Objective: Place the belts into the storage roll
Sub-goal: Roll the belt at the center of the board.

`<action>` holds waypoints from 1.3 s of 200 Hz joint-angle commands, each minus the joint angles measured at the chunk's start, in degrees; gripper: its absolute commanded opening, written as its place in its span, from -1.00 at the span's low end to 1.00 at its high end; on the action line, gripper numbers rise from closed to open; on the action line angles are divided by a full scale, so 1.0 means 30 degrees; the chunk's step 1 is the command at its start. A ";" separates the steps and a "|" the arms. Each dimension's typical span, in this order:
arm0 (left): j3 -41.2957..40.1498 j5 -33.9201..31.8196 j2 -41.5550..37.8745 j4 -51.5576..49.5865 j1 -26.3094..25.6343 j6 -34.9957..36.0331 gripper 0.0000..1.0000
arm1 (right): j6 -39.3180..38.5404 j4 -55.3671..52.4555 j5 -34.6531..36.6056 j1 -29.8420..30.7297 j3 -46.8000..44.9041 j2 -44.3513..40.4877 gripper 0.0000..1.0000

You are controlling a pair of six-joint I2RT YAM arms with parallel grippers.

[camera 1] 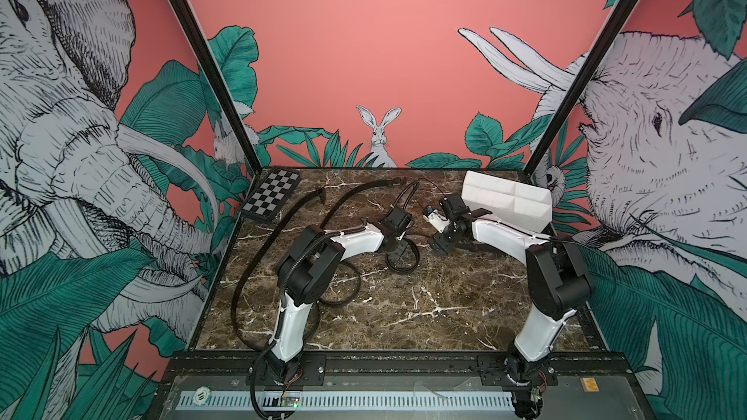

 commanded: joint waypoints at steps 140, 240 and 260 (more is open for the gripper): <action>-0.0301 -0.0961 0.4663 -0.6089 0.2217 -0.2108 -0.98 | 0.3999 -1.1108 0.0281 0.0137 0.7319 0.3172 -0.87; 0.0150 0.2657 0.5175 -0.5522 0.2058 -0.0497 -0.60 | 0.7783 -1.1255 -0.2083 -0.0906 0.5258 0.4922 -0.74; 0.0062 0.2914 0.5120 -0.5556 0.2044 -0.0368 -0.36 | 0.7946 -1.0899 -0.2319 -0.0908 0.5464 0.5278 -0.77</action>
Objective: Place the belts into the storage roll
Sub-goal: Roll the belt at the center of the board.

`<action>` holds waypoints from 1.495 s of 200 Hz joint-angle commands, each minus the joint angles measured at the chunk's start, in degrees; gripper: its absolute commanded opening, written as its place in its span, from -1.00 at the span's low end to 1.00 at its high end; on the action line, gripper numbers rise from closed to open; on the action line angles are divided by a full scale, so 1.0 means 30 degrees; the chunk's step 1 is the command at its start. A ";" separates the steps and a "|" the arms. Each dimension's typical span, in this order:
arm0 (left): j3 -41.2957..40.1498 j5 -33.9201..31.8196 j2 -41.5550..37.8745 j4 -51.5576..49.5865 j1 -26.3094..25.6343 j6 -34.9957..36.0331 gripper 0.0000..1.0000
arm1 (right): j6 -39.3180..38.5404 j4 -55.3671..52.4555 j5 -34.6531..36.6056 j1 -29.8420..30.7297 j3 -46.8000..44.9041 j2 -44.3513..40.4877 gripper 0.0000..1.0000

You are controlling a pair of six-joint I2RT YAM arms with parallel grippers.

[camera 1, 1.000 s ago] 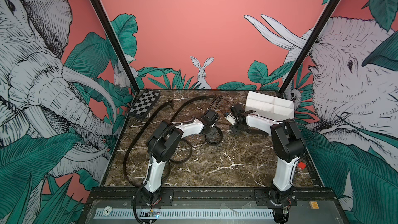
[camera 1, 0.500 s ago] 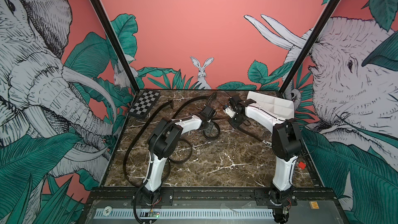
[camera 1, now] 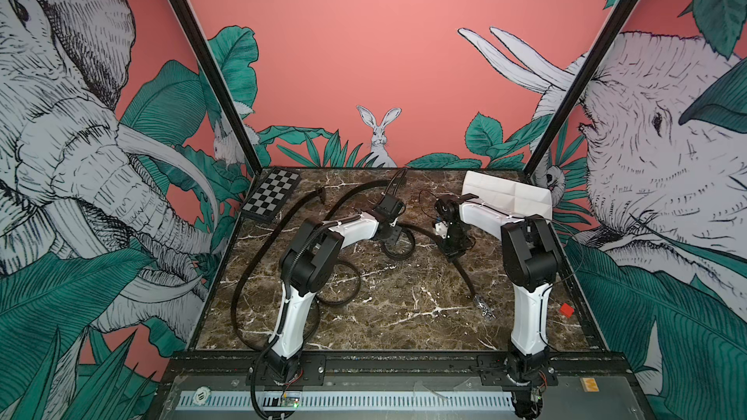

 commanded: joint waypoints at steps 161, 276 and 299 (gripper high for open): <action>-0.1584 -0.0573 0.4806 -0.6044 0.0243 -0.3187 -0.42 | 0.2367 0.1649 -0.2195 -0.1523 -0.6969 -0.3244 -0.90; -0.0849 0.0958 0.5231 -0.5520 -0.0191 -0.6728 -0.76 | 0.5759 0.5042 -0.6181 -0.0503 -0.7322 -0.2807 -0.73; -0.0713 0.0559 0.5300 -0.5751 -0.0319 -0.6678 -0.75 | 0.8371 0.7637 -0.7834 0.1792 -0.8029 -0.2797 -0.64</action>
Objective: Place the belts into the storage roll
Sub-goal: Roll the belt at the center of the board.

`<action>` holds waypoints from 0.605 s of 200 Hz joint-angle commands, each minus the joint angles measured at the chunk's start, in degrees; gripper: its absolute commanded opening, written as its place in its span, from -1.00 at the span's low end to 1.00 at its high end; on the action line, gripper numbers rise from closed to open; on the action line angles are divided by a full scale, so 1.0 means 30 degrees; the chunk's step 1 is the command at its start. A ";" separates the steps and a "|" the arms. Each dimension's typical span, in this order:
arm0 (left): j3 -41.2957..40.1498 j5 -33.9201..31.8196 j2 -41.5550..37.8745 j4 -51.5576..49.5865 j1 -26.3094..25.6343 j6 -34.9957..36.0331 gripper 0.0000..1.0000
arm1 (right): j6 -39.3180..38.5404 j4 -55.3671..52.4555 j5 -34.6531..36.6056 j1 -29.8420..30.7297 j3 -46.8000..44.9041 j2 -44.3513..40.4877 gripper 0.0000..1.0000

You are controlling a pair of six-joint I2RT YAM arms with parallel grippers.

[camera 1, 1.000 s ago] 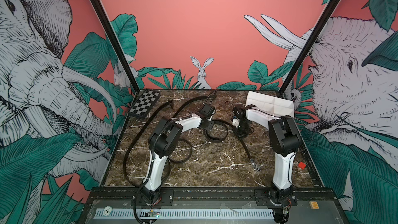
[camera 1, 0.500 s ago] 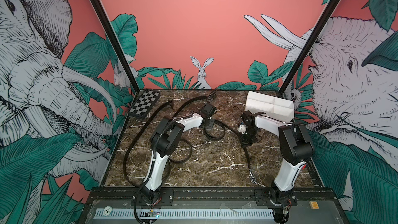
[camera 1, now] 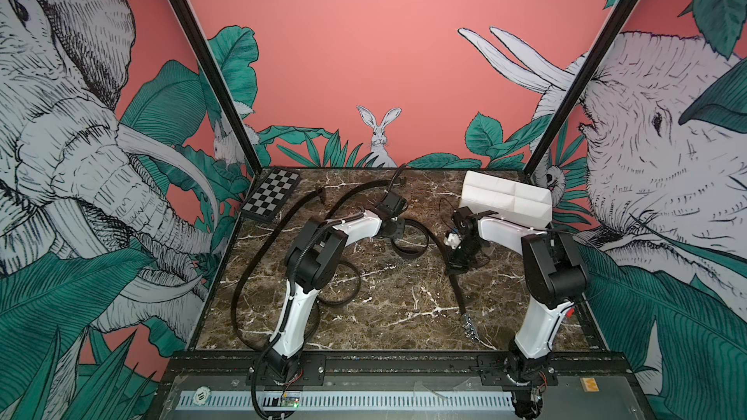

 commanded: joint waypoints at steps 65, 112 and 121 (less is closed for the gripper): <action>-0.1658 -0.0134 0.4383 -0.6942 -0.0302 -0.0347 -0.74 | 0.5833 0.5182 -0.3154 0.2999 -0.0646 -0.0534 -0.02; -0.1629 -0.0061 0.4396 -0.6880 -0.0341 -0.0133 -0.74 | 0.2794 0.1572 -0.2020 0.0896 0.2328 -0.0464 0.27; -0.1629 -0.0068 0.4408 -0.6927 -0.0327 -0.0071 -0.75 | 0.2299 0.1120 -0.1617 0.0626 0.3039 -0.0093 0.30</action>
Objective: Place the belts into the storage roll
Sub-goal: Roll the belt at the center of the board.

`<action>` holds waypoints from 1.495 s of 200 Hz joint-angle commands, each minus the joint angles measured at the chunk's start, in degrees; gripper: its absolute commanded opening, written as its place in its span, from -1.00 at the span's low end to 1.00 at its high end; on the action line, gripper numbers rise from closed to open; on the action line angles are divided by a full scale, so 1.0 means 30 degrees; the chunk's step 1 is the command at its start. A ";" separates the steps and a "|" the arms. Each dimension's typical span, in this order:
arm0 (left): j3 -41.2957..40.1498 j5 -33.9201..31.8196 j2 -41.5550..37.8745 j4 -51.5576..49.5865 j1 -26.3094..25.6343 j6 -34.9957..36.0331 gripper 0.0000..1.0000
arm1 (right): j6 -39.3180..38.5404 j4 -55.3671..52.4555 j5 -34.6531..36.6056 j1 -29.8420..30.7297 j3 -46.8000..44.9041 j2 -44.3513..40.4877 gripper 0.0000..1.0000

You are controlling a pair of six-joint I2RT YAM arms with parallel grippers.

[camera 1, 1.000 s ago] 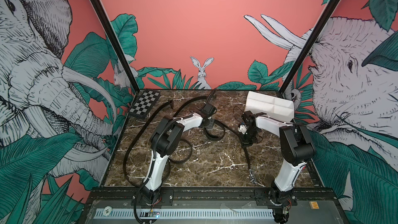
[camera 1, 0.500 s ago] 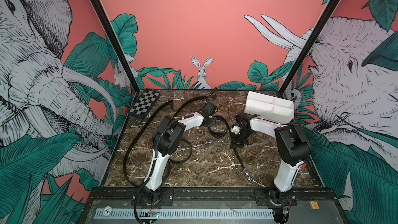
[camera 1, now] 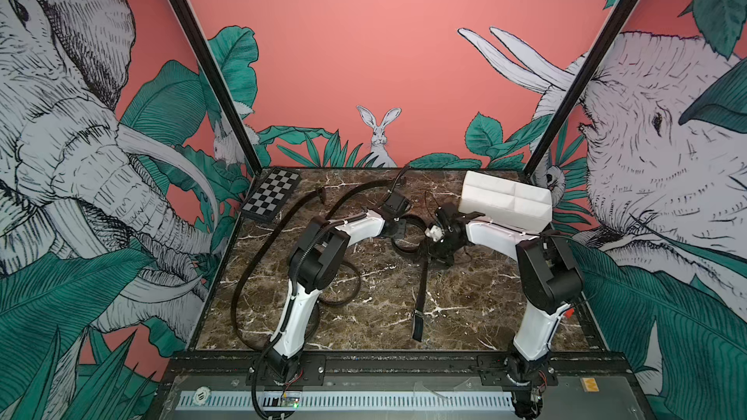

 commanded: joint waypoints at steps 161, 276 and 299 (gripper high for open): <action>-0.1721 0.1420 0.4349 -0.6423 -0.0146 0.0262 -0.74 | -0.7434 -0.4925 0.5905 -0.0676 1.0635 0.6661 0.18; -0.2314 0.2427 0.3205 -0.6103 -0.0844 0.1009 -0.52 | -0.6262 -0.4616 0.6576 0.0306 0.9097 0.7413 -0.72; -0.3033 0.2489 0.1812 -0.5699 -0.0849 0.1137 -0.34 | -0.5819 -0.4704 0.6815 0.0294 0.8777 0.7309 -0.90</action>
